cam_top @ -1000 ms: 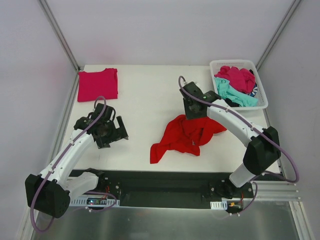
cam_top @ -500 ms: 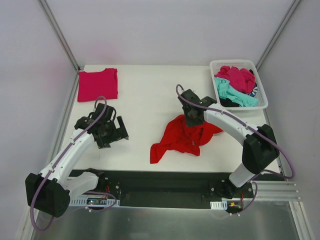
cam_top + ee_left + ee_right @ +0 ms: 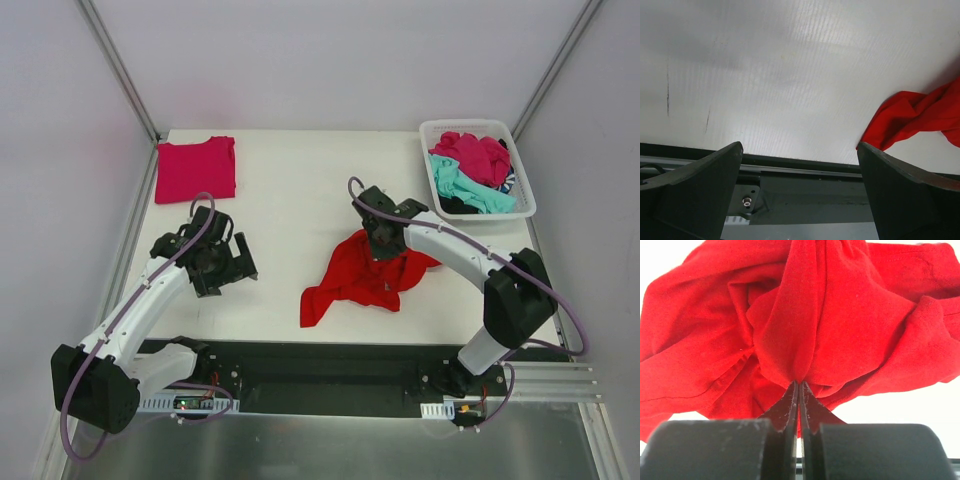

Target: Fold and stack the t-shirts

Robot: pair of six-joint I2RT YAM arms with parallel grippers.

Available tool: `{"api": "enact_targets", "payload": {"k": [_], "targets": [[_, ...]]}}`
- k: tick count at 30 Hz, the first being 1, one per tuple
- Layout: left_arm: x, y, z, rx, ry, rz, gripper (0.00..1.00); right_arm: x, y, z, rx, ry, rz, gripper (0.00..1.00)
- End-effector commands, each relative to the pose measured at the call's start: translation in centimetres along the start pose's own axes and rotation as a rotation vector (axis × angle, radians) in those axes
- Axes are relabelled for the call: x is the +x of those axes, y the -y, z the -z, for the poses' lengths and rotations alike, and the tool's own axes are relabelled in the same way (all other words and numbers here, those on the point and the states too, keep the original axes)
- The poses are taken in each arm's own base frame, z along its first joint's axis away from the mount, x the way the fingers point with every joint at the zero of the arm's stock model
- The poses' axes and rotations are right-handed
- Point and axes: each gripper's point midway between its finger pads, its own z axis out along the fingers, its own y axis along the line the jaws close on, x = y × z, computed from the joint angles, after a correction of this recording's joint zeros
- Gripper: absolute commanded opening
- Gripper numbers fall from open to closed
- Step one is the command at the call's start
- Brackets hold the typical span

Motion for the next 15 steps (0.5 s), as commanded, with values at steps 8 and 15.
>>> {"api": "enact_targets", "payload": {"k": [8, 15], "targets": [[0.1, 0.8, 0.0, -0.001, 0.011, -0.005, 0.99, -8.9, 1.1, 12.9, 0.012, 0.269, 0.018, 0.01], [0.9, 1.2, -0.5, 0.002, -0.004, -0.014, 0.99, -12.5, 4.6, 22.5, 0.031, 0.471, -0.040, 0.01]]}}
